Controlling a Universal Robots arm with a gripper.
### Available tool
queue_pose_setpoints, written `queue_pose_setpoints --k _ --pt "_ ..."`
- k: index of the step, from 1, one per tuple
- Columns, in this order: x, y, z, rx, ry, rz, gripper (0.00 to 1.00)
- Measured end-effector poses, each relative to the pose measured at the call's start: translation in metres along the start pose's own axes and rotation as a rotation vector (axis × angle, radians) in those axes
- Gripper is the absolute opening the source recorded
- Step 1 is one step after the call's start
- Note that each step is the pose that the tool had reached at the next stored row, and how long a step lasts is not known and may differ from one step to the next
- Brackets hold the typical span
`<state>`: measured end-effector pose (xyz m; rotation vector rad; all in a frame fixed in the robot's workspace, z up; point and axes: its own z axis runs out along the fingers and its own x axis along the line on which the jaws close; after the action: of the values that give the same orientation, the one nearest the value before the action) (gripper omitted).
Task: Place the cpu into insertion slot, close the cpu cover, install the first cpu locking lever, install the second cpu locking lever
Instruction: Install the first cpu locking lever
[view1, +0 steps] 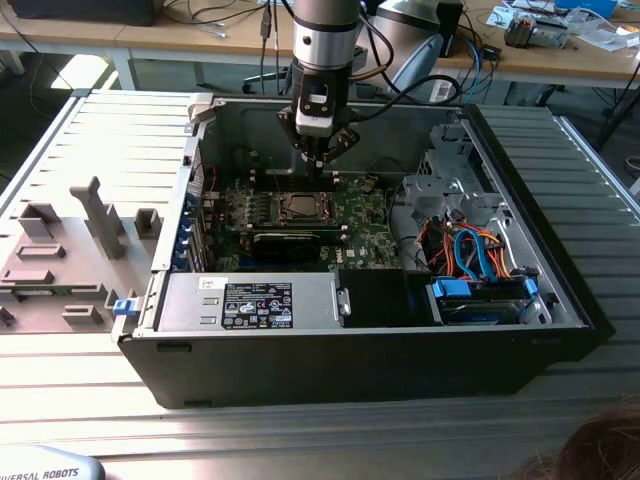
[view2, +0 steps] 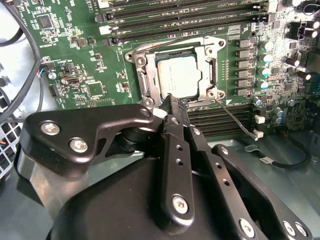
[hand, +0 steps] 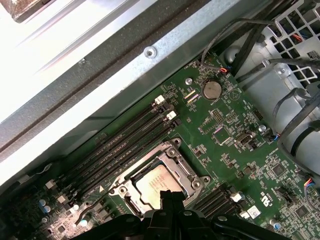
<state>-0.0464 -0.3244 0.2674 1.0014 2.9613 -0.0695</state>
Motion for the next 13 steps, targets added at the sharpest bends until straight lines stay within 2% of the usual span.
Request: queue_pose_setpoints --k 13 --pt "0.0000 0.0000 0.0000 -0.0002 -0.0002 -0.007 0.11"
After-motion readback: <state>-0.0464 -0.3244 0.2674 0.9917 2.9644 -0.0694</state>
